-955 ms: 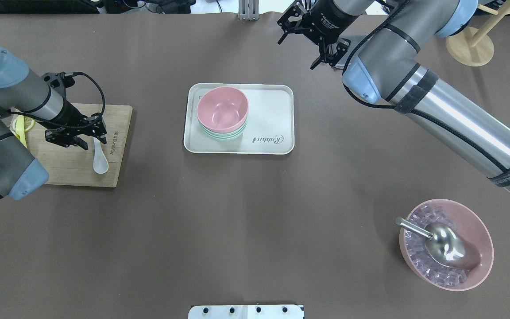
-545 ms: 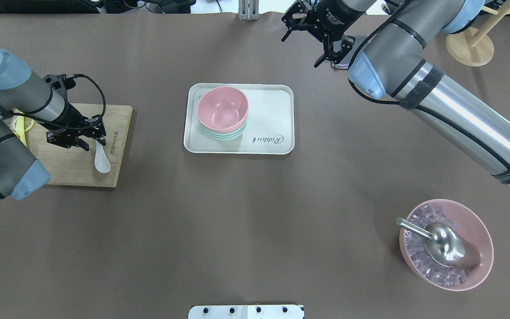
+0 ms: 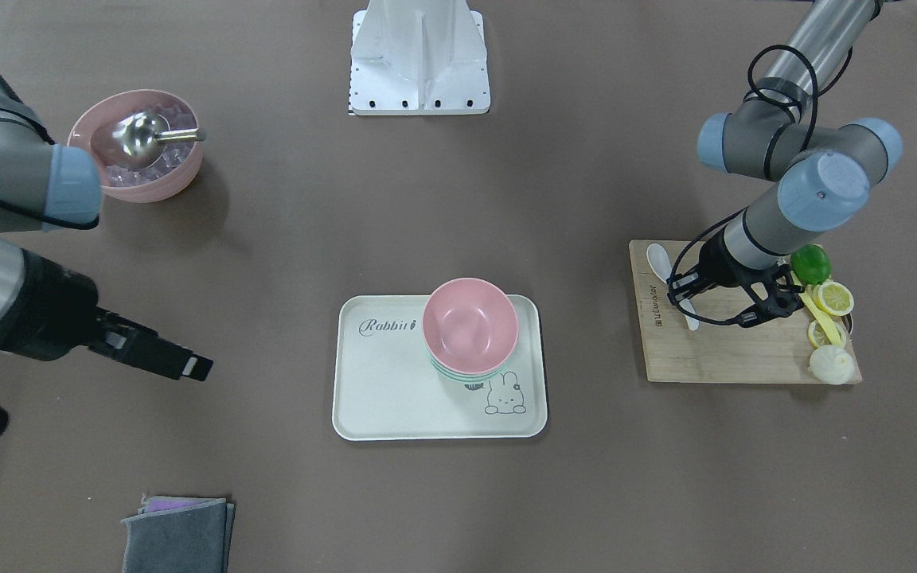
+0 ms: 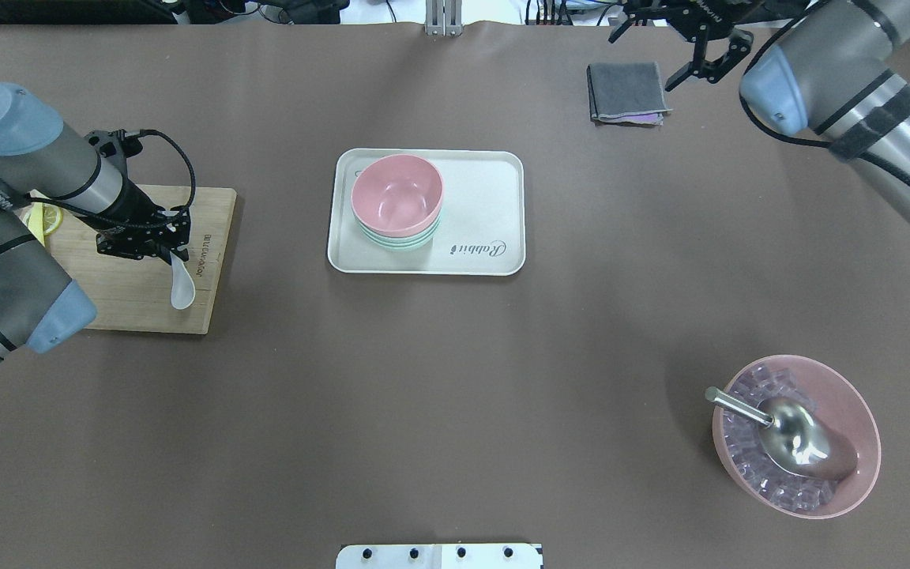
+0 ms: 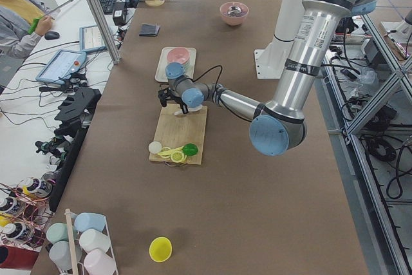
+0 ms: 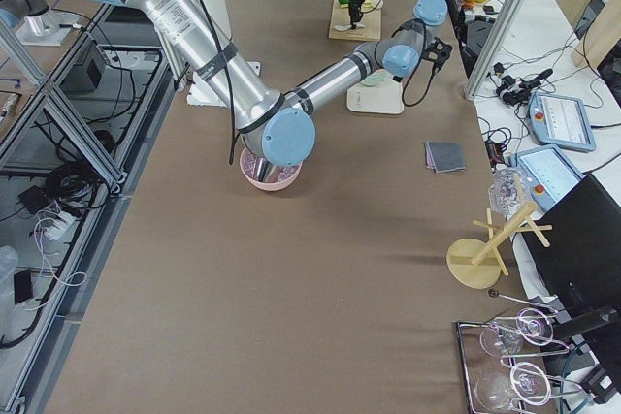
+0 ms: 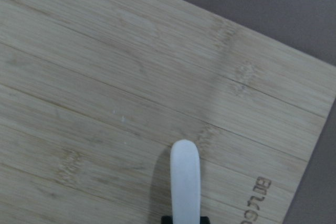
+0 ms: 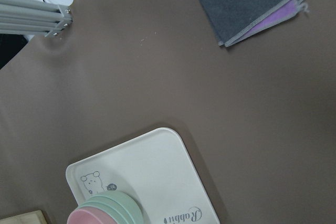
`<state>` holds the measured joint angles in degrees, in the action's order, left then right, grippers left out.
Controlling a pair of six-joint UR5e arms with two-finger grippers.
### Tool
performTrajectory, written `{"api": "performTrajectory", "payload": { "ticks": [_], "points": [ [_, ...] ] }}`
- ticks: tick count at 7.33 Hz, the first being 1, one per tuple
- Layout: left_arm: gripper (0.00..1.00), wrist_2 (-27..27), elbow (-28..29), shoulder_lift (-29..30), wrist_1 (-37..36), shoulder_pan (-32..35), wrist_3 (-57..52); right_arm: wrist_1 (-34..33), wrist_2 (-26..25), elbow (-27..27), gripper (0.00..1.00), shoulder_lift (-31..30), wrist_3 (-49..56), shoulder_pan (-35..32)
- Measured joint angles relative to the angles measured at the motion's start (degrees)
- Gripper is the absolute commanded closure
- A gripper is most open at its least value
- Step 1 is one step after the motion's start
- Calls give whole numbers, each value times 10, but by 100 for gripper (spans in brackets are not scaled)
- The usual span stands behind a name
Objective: Stack pink bowl on green and place spoon
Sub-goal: 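Lift the white spoon with the left gripper toward the tray while the right arm retracts, then lower the white spoon into the pink bowl with the left gripper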
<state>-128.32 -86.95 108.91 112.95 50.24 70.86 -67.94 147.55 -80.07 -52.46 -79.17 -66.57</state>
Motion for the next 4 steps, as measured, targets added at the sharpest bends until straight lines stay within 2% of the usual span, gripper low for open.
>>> {"api": "performTrajectory", "payload": {
  "ticks": [2,4],
  "points": [
    [100,-17,-1,42,-7,1,6,0,8,-8,0,-46,61,-35],
    [100,-24,0,119,-38,2,19,1,8,-22,0,-90,109,-59]
  ]
}}
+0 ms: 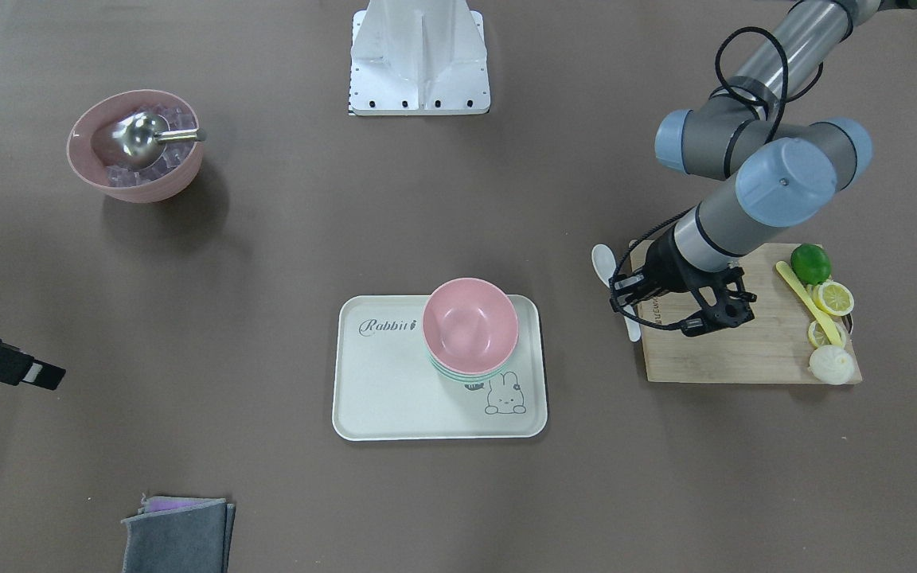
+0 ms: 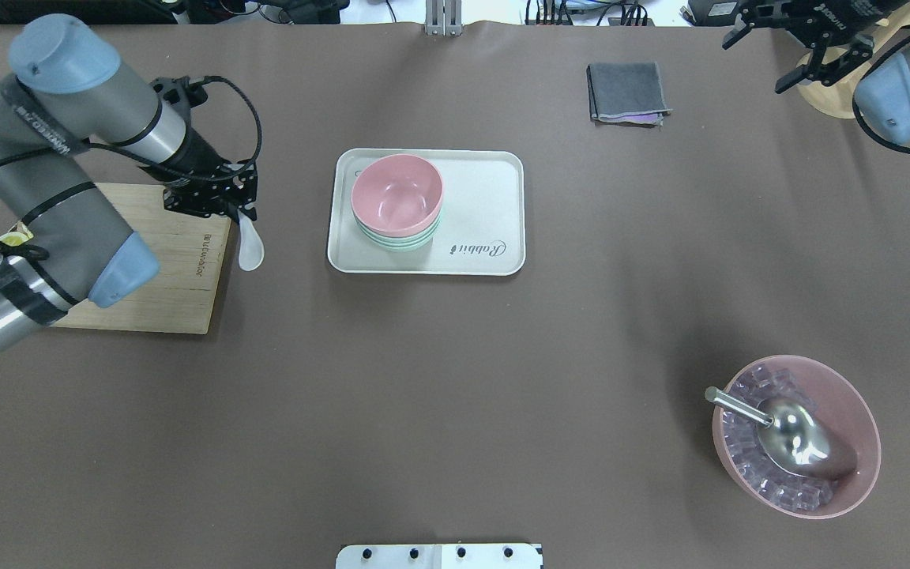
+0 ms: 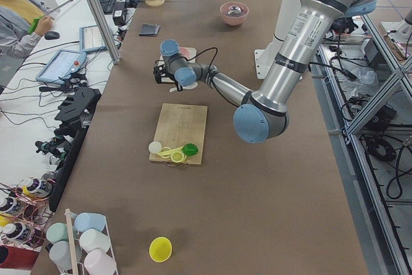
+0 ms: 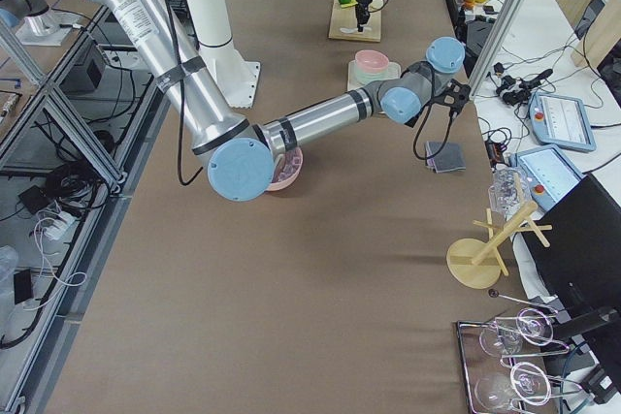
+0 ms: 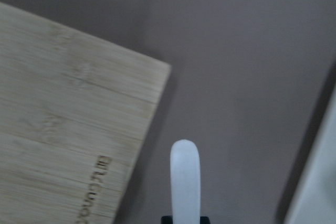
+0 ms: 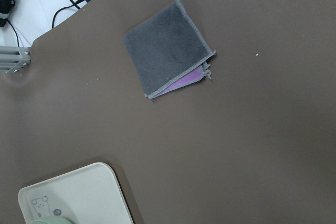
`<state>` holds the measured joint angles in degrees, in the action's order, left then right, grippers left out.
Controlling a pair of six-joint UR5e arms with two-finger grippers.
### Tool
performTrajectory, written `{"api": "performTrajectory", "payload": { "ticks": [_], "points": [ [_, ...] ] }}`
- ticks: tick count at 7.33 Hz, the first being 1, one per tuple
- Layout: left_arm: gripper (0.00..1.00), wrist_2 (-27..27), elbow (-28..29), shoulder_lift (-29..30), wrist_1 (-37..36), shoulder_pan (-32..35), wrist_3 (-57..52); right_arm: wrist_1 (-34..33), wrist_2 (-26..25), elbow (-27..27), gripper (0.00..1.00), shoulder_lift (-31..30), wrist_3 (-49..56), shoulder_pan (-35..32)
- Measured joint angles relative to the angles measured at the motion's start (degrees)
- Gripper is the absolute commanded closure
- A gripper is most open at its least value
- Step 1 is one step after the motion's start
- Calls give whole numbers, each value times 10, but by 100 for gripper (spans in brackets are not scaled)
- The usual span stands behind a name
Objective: Stack pink bowl on green and place spoon
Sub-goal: 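Lower the white spoon into the pink bowl with the left gripper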
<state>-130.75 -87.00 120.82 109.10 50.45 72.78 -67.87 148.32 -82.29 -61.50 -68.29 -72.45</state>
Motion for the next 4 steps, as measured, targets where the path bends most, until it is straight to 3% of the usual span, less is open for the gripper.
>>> {"api": "performTrajectory", "payload": {
  "ticks": [3,4],
  "points": [
    [100,18,72,137,2,-8,60,0,-2,-9,0,-19,21,-7],
    [40,42,99,160,26,-17,65,0,-2,-11,0,-20,21,-7]
  ]
}}
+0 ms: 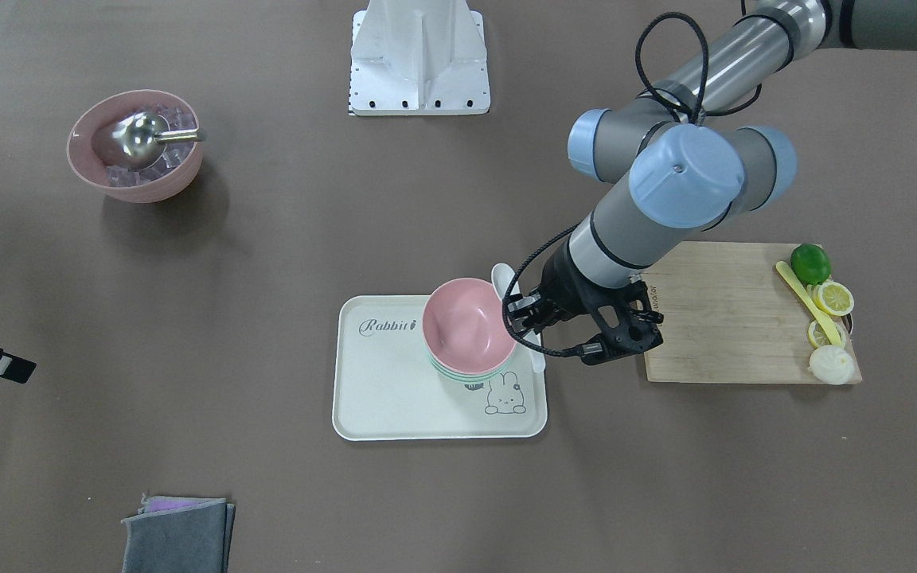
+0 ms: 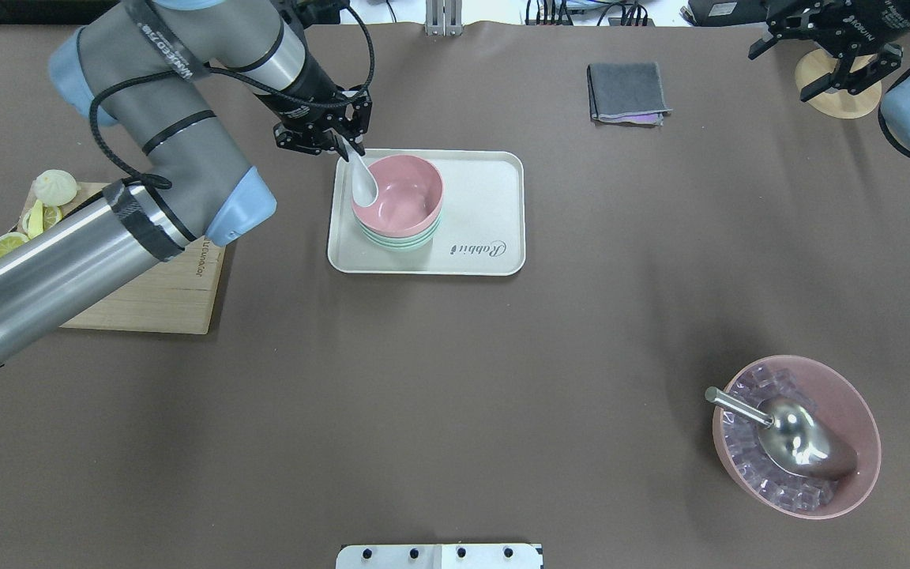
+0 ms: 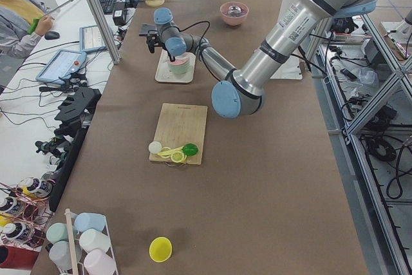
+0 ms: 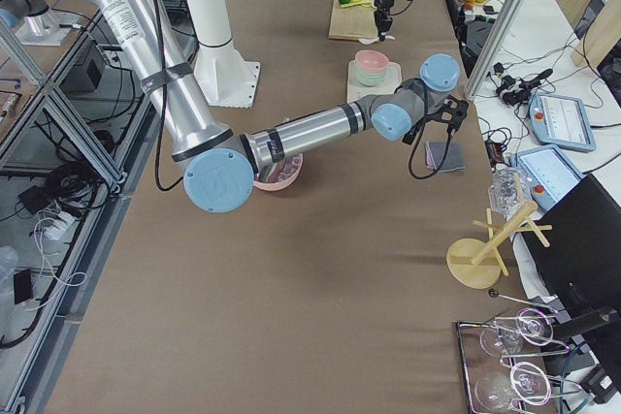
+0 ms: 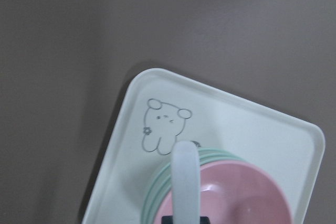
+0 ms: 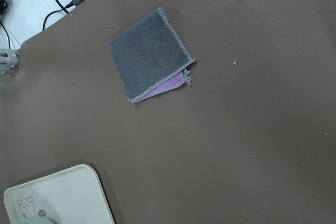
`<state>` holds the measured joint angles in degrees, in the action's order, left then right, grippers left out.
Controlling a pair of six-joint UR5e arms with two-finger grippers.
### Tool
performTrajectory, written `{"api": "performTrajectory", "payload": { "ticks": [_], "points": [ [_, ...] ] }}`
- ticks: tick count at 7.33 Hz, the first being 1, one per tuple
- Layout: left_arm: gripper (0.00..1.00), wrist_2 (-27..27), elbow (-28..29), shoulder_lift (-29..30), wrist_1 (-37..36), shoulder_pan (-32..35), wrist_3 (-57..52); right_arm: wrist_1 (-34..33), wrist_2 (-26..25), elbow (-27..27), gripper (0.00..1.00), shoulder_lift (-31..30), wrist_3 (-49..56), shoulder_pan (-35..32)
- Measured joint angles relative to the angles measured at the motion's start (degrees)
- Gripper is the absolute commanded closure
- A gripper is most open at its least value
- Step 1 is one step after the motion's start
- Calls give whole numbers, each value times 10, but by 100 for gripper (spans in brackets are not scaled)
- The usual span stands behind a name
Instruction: Stack pink bowl on green and place spoon
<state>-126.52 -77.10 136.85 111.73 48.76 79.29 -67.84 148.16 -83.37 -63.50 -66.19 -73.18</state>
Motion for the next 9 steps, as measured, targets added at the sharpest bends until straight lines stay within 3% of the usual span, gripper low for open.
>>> {"api": "performTrajectory", "payload": {
  "ticks": [1,4,6,9],
  "points": [
    [2,21,14,9,22,-9,1,0,0,0,0,0,0,0],
    [2,36,-3,-11,46,-14,-3,-2,1,1,0,2,0,1],
    [2,32,-69,-98,42,8,-55,1,-16,-7,0,-14,25,1],
    [2,31,-125,-222,-28,82,-325,0,-81,-15,0,-81,216,-7]
  ]
}}
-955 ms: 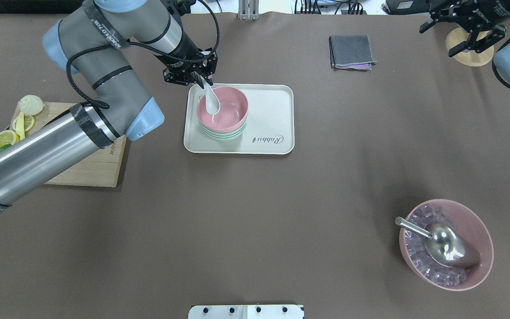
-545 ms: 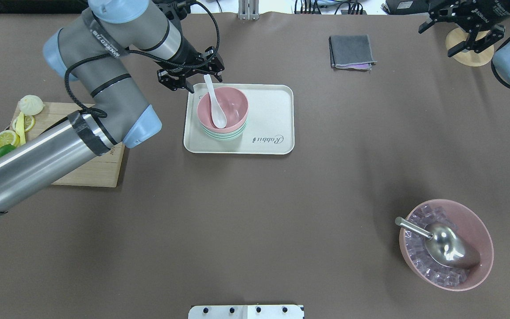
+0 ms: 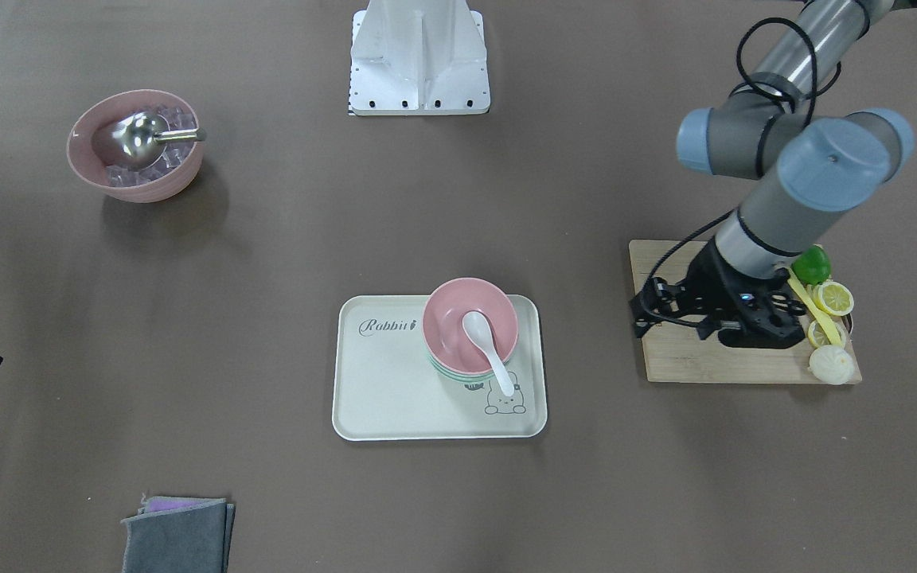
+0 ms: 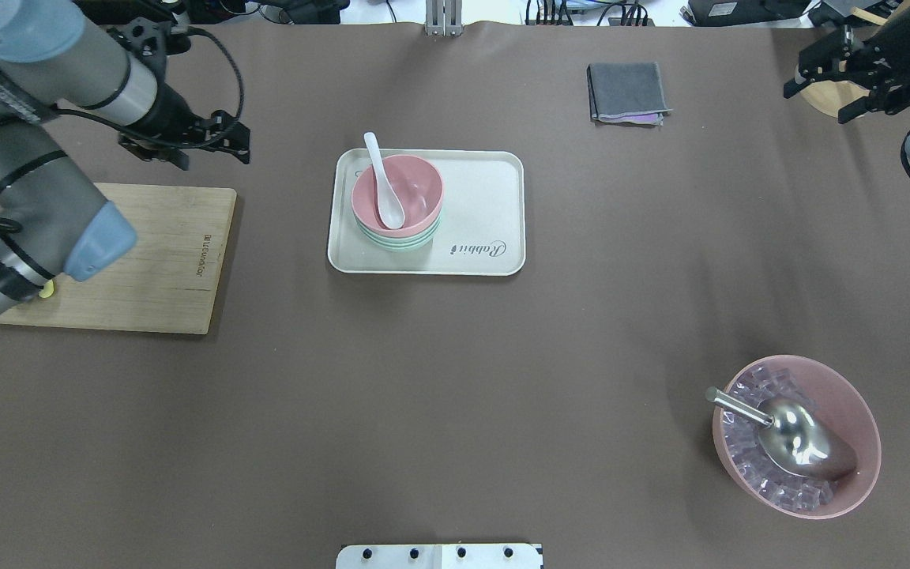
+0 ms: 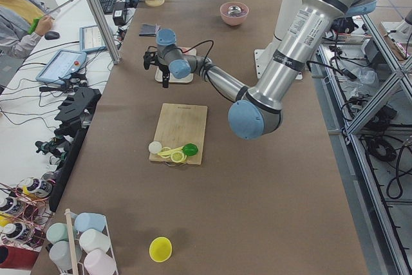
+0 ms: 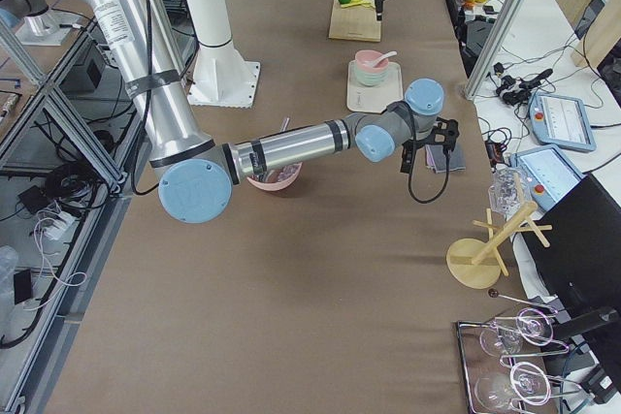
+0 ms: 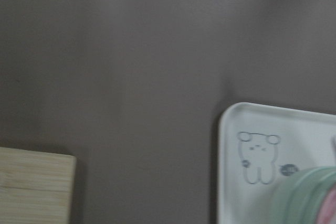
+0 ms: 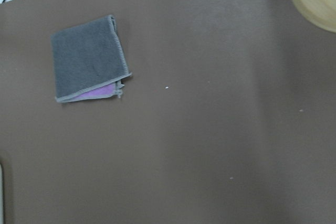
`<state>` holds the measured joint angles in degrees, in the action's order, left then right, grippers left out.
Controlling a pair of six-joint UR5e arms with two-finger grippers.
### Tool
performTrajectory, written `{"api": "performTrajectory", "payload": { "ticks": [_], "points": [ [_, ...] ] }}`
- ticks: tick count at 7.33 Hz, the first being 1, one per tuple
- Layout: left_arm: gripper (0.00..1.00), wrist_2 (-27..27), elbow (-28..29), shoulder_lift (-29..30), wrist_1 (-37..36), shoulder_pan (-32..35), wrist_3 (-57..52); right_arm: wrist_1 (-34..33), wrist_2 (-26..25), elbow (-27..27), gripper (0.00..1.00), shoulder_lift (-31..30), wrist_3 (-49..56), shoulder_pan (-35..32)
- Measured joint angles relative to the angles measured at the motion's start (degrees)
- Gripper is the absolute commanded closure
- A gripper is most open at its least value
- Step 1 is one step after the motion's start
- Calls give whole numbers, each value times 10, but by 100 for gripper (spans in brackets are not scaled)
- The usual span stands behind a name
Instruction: Stack pink bowl on green and place spoon
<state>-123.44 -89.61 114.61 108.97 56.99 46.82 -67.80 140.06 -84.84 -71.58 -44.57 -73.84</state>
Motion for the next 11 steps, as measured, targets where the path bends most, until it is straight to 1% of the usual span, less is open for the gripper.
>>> {"api": "performTrajectory", "payload": {
  "ticks": [2,3,4,5,6,7,8,9,11],
  "points": [
    [2,-25,-16,-80,-22,66,-171,-6,-12,2,0,-54,142,-35],
    [2,-39,-16,-113,-24,96,-231,-21,-13,5,0,-78,212,-57],
    [2,-53,-15,-142,-26,121,-261,-51,-15,7,0,-95,282,-78],
    [2,-71,-10,-163,-26,138,-271,-81,-28,8,0,-105,345,-93],
    [2,-82,-5,-180,-26,147,-273,-94,-58,6,0,-115,387,-100],
    [2,-88,-3,-192,-24,155,-274,-91,-86,4,0,-123,409,-102],
    [2,-91,-4,-198,-20,167,-278,-81,-99,5,0,-127,417,-103],
    [2,-92,-6,-202,-19,183,-299,-75,-104,7,0,-127,420,-102],
    [2,-92,-4,-211,-23,203,-381,-71,-107,8,0,-128,423,-102]
  ]
}}
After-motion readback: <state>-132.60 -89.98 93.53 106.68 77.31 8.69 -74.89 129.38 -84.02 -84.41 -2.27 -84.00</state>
